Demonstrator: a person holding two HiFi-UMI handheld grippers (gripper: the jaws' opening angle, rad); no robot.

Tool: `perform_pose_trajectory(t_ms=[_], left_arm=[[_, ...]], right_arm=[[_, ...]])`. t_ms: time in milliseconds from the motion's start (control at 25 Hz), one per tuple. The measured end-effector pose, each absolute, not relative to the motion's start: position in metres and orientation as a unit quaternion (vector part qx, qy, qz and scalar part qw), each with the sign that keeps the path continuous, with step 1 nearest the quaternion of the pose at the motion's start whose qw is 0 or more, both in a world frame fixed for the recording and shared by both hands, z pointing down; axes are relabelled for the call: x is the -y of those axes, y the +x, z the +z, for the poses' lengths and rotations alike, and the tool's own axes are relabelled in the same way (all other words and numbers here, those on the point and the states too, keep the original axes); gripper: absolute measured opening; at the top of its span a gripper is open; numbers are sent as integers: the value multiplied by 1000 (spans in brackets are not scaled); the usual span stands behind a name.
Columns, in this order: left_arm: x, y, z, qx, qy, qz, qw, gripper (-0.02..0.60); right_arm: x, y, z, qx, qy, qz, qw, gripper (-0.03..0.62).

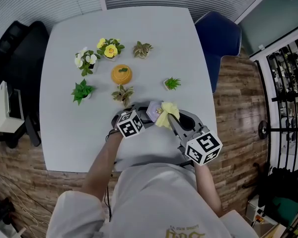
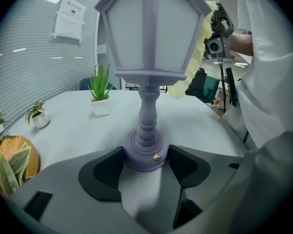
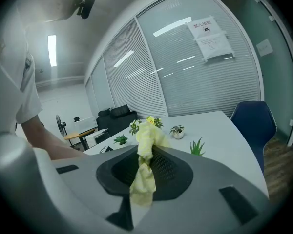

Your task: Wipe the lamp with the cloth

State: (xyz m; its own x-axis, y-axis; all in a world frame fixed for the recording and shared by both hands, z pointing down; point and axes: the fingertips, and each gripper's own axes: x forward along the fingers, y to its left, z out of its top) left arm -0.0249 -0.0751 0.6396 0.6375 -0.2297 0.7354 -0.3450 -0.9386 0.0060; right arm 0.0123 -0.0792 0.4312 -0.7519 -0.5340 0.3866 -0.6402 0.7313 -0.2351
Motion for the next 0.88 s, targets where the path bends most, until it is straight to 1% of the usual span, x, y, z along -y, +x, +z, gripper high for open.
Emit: perform_pose_trajectory(t_ms=[320,880], left_arm=[[75,-25,639,159,902,395,72,304],[75,-26,640,159,902,394,71,304]], right_arm=[[78,3,442,920,310,160,178,63],[85,5,447,917,314,165,181,63]])
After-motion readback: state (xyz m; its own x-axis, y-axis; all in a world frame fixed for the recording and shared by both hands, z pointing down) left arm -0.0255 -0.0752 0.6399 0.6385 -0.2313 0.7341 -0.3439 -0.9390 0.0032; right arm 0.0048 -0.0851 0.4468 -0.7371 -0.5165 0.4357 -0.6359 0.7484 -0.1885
